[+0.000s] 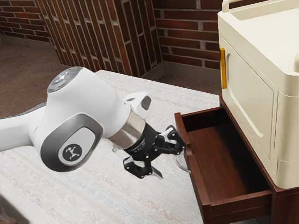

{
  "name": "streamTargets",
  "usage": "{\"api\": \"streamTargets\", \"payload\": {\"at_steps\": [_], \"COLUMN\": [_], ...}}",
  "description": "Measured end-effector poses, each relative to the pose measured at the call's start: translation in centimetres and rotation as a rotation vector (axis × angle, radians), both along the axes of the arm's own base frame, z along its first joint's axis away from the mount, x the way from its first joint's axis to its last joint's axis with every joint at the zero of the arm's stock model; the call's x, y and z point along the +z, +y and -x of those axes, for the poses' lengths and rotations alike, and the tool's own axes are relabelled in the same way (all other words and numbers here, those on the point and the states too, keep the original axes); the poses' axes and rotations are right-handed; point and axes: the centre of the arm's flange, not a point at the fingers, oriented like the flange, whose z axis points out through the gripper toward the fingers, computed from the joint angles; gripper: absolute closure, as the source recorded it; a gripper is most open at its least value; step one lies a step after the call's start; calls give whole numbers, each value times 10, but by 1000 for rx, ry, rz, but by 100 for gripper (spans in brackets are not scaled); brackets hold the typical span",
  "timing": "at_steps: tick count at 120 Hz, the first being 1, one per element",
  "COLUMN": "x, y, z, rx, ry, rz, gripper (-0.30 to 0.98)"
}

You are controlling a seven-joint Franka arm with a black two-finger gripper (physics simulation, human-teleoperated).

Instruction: Pull the drawer handle with one arm to open the drawer

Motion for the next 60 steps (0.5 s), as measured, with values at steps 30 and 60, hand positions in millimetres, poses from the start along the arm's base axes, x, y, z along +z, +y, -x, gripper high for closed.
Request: {"api": "streamTargets", "payload": {"at_steps": [30,60], "x": [79,130], "y": [5,32], "z": [2,21], "rx": [-3,23], "ry": [-117,23], "rz": [15,-25], "gripper": [15,6]}}
